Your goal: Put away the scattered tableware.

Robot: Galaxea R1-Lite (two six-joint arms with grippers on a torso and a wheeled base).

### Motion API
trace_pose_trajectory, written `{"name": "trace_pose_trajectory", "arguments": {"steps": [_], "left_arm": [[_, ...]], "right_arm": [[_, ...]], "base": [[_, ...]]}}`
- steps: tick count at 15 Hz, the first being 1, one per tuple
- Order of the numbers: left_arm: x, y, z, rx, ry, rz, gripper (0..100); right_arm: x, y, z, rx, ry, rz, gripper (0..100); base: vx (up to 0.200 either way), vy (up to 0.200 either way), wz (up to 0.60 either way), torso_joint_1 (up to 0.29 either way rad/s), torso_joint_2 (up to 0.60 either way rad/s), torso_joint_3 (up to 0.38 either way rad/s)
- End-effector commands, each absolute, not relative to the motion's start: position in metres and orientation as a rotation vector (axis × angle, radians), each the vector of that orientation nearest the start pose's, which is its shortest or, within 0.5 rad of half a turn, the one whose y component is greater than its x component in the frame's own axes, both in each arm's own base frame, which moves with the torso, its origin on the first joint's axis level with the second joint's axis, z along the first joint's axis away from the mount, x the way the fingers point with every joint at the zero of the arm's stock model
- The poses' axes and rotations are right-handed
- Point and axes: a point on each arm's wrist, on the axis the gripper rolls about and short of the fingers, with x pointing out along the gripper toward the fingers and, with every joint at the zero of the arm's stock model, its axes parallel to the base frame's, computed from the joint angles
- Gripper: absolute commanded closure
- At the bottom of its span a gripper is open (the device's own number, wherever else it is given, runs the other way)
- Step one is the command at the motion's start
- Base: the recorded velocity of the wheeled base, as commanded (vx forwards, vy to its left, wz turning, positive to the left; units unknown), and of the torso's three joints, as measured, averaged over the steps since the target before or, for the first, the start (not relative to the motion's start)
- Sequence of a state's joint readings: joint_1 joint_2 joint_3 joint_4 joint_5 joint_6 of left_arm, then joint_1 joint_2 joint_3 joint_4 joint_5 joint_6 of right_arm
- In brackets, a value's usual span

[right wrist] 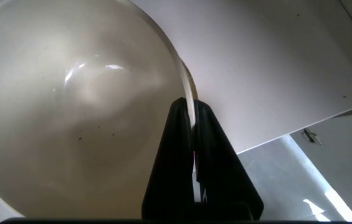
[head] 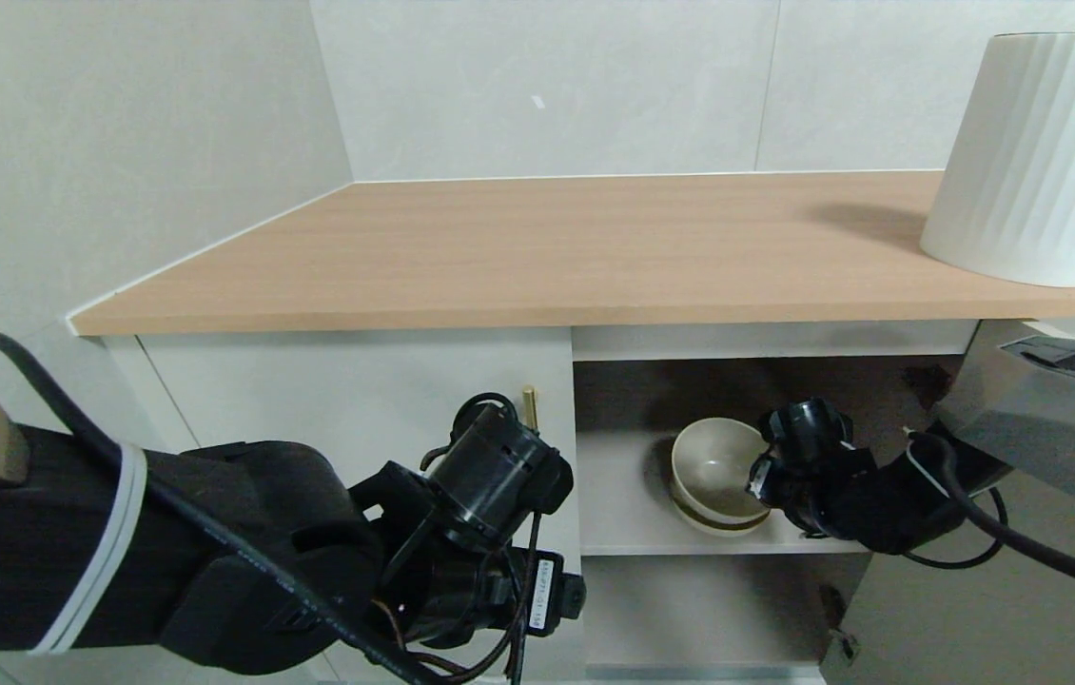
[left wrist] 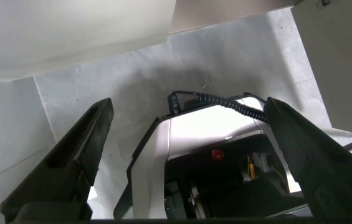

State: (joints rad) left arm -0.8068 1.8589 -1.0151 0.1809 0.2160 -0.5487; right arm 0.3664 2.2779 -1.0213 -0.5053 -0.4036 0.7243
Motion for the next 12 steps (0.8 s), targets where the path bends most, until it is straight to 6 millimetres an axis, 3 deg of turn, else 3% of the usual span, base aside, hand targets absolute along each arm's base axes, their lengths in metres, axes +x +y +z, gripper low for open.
{"name": "trace_pose_trajectory", "arguments": {"steps": [1,7,8,12], "left_arm": [[0.2187,-0.2214,0.1192,0.012,1.008,-0.267,0],[0.2185,-0.2211,0.1201,0.01,1.005,-0.268,0],[0.2185,-0.2211,0.1201,0.01,1.005,-0.268,0],[0.2185,-0.2211,0.1201,0.01,1.005,-0.268,0]], "right_arm": [[0.3713,0.1331,0.0172,0.414,0.639,-0.28,100],[0.3697,0.1332,0.0158,0.408,0.648,-0.279,100],[0.3697,0.1332,0.0158,0.406,0.648,-0.279,0],[0.3685,0.1327,0.0151,0.401,0.661,-0.282,0]], "base": [[0.0,0.0,0.0,0.0,0.0,0.0],[0.0,0.0,0.0,0.0,0.0,0.0],[0.0,0.0,0.0,0.0,0.0,0.0],[0.0,0.0,0.0,0.0,0.0,0.0]]}}
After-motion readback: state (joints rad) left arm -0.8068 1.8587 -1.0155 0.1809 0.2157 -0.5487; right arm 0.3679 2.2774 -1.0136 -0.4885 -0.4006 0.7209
